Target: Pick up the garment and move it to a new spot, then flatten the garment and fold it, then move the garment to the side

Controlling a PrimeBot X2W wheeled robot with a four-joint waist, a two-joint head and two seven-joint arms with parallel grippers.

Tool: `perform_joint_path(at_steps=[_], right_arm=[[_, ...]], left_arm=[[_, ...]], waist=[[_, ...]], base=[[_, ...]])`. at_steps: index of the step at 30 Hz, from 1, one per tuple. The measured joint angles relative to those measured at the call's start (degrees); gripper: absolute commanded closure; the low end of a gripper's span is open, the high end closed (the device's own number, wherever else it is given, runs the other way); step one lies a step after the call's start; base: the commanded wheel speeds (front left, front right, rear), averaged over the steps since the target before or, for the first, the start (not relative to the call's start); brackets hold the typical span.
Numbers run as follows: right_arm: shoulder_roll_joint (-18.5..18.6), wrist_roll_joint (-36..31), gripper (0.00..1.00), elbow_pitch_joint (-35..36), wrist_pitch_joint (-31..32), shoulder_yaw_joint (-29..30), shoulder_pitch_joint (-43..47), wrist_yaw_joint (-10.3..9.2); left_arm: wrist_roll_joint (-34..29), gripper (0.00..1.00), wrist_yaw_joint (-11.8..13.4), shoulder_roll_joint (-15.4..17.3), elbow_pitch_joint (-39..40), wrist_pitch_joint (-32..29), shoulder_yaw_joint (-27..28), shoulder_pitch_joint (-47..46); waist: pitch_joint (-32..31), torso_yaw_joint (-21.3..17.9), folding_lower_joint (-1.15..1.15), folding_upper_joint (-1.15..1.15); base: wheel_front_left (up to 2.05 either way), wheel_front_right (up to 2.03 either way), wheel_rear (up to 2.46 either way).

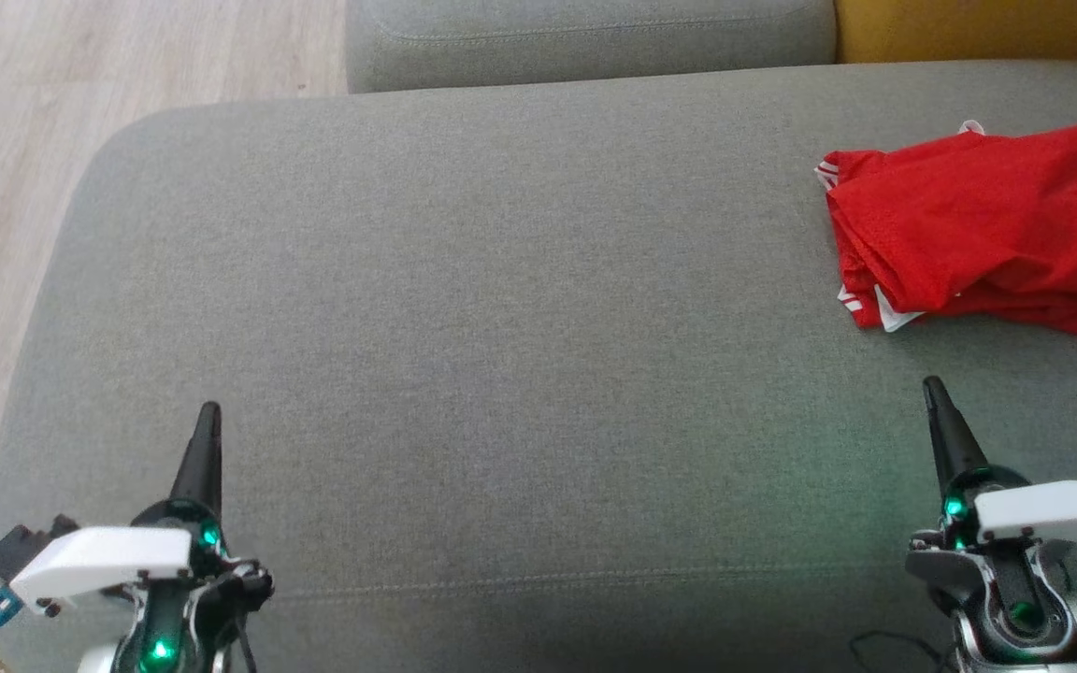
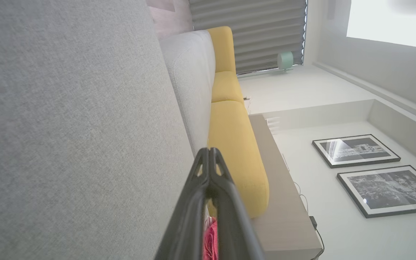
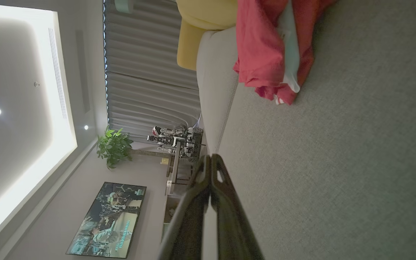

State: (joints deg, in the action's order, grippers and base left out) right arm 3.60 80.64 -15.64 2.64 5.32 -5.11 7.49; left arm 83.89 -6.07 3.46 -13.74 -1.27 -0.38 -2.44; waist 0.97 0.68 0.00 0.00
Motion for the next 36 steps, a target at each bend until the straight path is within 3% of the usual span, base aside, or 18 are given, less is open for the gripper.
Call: perform_joint_path(at_steps=[19,36], right_arm=[[-0.05,11.71,1.00,-0.16,2.93,1.64,0.02,0.00],[-0.13,11.72,1.00,-0.20,2.99,1.78,0.02,0.00]], left_arm=[[10.01,1.00,-1.00,0.00,-1.70,-3.02,2.55,-0.30],[9.99,1.00,-1.00,-0.04,-1.74,-3.26,2.96,-0.31]], waist=[[-0.80,-0.69,0.00,0.00],[-0.79,-0.68,0.00,0.00]], base=[[0.00,0.00,0.00],[0.00,0.00,0.00]])
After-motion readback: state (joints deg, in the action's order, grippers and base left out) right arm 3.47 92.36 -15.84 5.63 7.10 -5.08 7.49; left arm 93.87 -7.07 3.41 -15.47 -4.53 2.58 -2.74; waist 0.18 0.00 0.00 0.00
